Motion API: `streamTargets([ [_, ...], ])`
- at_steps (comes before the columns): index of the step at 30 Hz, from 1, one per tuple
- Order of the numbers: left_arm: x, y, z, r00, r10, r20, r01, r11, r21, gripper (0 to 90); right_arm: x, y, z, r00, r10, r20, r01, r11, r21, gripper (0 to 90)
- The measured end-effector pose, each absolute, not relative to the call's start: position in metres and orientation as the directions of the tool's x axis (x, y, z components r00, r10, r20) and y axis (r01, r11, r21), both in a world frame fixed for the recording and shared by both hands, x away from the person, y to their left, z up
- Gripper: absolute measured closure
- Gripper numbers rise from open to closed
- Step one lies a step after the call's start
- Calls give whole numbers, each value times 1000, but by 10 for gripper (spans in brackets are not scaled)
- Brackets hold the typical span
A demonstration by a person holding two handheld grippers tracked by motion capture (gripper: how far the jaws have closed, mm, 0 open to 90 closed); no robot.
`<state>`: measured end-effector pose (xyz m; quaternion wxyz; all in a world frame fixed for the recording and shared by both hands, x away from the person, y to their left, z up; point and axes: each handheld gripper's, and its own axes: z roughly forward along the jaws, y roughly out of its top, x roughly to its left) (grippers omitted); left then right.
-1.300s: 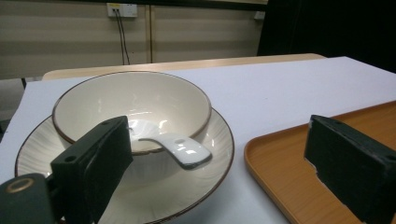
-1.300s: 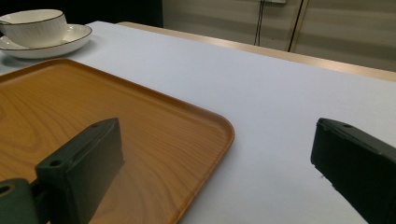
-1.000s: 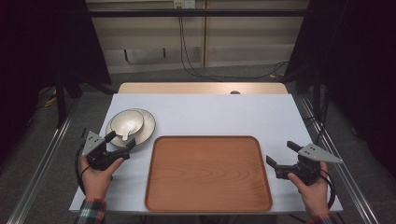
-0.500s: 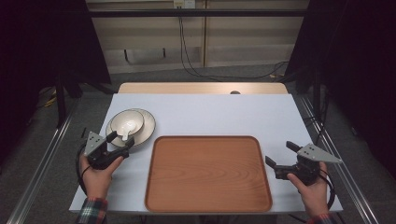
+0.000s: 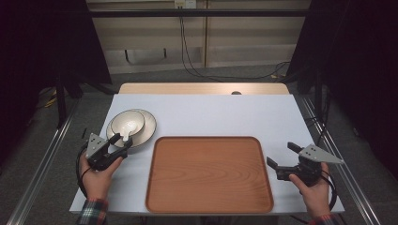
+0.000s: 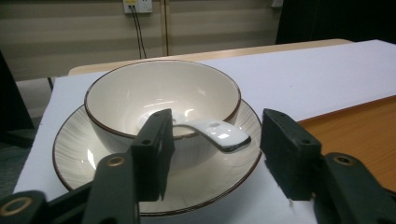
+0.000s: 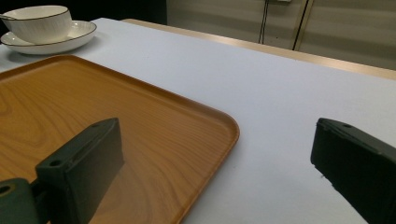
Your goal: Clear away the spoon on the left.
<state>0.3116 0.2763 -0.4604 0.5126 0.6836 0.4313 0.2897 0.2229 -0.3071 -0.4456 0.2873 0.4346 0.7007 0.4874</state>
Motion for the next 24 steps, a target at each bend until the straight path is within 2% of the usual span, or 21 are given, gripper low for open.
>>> streamTargets([
  [4,312,277,-462,456,889,-43,301,-108,947,491,223,-307,-446,-459,888,21,328,147,933,20],
  [19,314,277,-462,450,882,-139,341,-26,940,631,223,-307,-446,-462,886,26,334,147,931,20],
  [24,314,278,-462,450,879,-156,354,-15,935,631,223,-307,-446,-463,886,30,337,145,930,21],
])
